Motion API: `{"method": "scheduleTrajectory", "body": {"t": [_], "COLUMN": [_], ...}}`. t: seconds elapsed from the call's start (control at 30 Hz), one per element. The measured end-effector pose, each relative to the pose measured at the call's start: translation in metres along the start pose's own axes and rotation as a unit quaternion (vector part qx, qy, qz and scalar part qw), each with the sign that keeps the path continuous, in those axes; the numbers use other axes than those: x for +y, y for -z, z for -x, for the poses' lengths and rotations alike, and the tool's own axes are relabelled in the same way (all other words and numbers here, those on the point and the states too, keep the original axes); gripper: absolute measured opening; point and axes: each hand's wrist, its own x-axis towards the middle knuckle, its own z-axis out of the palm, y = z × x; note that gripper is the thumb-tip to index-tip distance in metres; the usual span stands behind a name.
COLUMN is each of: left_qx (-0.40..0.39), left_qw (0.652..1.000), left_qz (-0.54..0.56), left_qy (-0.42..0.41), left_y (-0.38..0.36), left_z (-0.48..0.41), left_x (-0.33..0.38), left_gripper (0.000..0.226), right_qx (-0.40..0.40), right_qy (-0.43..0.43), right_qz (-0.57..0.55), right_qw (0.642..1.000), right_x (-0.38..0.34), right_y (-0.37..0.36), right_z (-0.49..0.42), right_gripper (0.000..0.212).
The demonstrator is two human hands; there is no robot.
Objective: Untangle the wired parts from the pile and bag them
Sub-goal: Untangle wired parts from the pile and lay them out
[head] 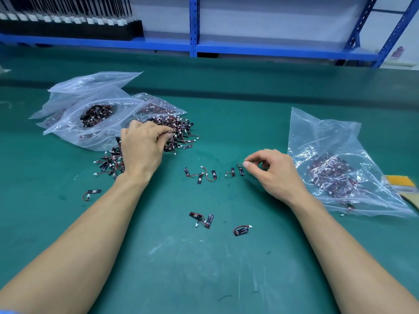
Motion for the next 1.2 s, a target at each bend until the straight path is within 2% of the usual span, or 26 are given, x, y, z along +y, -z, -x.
{"method": "scheduleTrajectory", "body": {"t": [0.17, 0.27, 0.37, 0.43, 0.6, 0.67, 0.73, 0.83, 0.87, 0.93, 1.07, 1.13, 1.2], "left_qx": [0.01, -0.004, -0.048, -0.083, -0.169, -0.203, -0.205, -0.208, -0.216, -0.244, -0.309, -0.34, -0.368], "left_qw": [0.992, 0.969, 0.949, 0.936, 0.898, 0.874, 0.86, 0.86, 0.863, 0.862, 0.852, 0.846, 0.836], "left_qz": [0.124, 0.24, 0.301, 0.328, 0.398, 0.439, 0.466, 0.466, 0.457, 0.444, 0.423, 0.41, 0.408], "left_qy": [-0.03, -0.06, -0.079, -0.094, -0.078, -0.053, -0.034, -0.014, -0.011, -0.005, -0.014, -0.017, -0.003], "left_y": [0.008, 0.017, 0.027, 0.032, 0.035, 0.036, 0.039, 0.042, 0.041, 0.043, 0.053, 0.053, 0.053], "left_z": [0.006, 0.017, 0.034, 0.046, 0.059, 0.059, 0.058, 0.053, 0.051, 0.047, 0.045, 0.046, 0.045], "left_x": [0.017, 0.041, 0.066, 0.079, 0.087, 0.082, 0.077, 0.067, 0.061, 0.048, 0.034, 0.029, 0.025], "left_gripper": [0.012, 0.011, 0.011, 0.01, 0.009, 0.013, 0.015, 0.009, 0.013, 0.022, 0.016, 0.018, 0.011], "right_qx": [0.008, 0.007, -0.044, -0.075, -0.122, -0.137, -0.157, -0.194, -0.205, -0.225, -0.296, -0.332, -0.353], "right_qy": [0.007, 0.017, 0.033, 0.055, 0.061, 0.05, 0.024, -0.009, -0.015, -0.032, -0.048, -0.053, -0.061], "right_qz": [-0.016, -0.094, -0.196, -0.223, -0.304, -0.299, -0.286, -0.264, -0.253, -0.23, -0.142, -0.118, -0.106], "right_qw": [1.0, 0.995, 0.979, 0.97, 0.943, 0.943, 0.945, 0.945, 0.945, 0.946, 0.943, 0.934, 0.928], "right_x": [-0.003, -0.009, -0.021, -0.031, -0.042, -0.04, -0.038, -0.034, -0.033, -0.03, -0.021, -0.017, -0.015], "right_y": [0.0, 0.003, 0.003, 0.0, -0.004, 0.0, 0.005, 0.014, 0.018, 0.024, 0.034, 0.037, 0.039], "right_z": [-0.001, 0.001, 0.005, 0.009, 0.014, 0.014, 0.013, 0.012, 0.012, 0.011, 0.01, 0.01, 0.01], "right_gripper": [0.007, 0.004, 0.014, 0.021, 0.009, 0.01, 0.012, 0.011, 0.012, 0.015, 0.012, 0.01, 0.01]}}
